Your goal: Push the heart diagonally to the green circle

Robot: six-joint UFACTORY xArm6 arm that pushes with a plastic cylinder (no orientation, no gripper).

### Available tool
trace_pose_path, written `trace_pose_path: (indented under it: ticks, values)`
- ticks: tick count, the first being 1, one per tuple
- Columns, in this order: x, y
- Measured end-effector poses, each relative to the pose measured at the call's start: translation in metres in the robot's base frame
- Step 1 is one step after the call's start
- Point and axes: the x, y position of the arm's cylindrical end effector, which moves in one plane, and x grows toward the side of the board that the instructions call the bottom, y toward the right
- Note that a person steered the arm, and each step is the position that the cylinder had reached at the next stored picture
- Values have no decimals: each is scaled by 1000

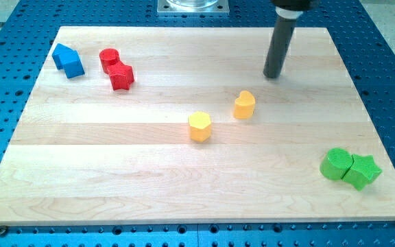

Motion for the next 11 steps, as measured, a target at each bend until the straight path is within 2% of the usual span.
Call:
trace_pose_path:
  ticks: [1, 2, 3, 5, 6, 7, 8, 9, 11]
  values:
    - [-2, -31]
    - [45, -57]
    - [84, -56]
    - [120, -56]
    - [132, -80]
    - [167, -79]
    - [193, -70]
    - [194, -58]
    - [215, 14]
